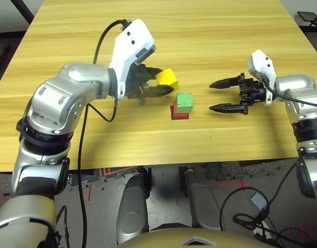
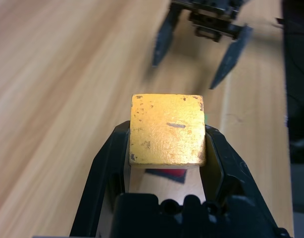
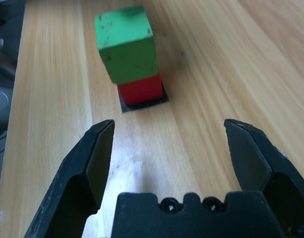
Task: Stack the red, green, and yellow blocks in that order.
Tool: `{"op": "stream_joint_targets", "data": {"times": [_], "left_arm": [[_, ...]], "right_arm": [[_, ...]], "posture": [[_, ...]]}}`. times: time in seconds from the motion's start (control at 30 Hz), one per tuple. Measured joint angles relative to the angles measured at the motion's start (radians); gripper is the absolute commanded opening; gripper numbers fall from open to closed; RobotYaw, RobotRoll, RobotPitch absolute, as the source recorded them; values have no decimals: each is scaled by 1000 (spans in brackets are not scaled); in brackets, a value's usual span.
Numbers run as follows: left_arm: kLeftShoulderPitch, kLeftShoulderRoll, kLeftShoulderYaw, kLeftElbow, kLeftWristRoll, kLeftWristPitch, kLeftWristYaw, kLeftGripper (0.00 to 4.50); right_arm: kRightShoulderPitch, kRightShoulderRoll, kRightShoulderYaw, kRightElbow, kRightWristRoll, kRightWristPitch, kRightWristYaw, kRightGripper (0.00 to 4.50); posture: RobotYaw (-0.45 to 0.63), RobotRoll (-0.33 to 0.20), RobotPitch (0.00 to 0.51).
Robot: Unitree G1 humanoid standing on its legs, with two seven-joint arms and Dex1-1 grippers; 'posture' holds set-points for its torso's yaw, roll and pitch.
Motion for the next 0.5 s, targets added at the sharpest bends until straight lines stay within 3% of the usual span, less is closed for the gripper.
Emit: {"op": "stream_joint_targets", "data": {"times": [0.5], "left_arm": [[-91,-57,-101,157,98,-119,-106,2058]], "right_arm": [[118,-46,-43,-154,49,81,-58,4500]], "posture": [[2,1,259]]}}
